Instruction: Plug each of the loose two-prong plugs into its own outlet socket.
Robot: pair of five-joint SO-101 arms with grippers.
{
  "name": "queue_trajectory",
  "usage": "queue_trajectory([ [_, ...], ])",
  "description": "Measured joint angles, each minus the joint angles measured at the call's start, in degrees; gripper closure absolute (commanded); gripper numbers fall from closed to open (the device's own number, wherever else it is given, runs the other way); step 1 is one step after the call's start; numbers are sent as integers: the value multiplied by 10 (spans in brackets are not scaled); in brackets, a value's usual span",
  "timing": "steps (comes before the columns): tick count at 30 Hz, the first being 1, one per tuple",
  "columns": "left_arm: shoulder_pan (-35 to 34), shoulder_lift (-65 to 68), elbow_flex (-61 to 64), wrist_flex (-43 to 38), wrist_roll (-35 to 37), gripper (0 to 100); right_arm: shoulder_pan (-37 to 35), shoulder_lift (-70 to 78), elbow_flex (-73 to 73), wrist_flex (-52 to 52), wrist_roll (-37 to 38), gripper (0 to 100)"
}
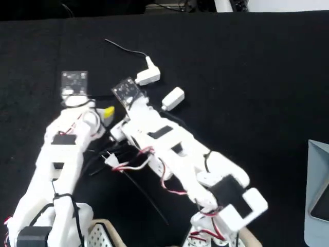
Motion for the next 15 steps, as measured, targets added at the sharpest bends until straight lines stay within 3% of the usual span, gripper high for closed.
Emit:
queue_trajectory([
  [11,-116,-64,11,93,0,714,79,49,-91,11,0,987],
  [15,-133,-135,67,95,0,714,119,53,-110,-43,-32,987],
])
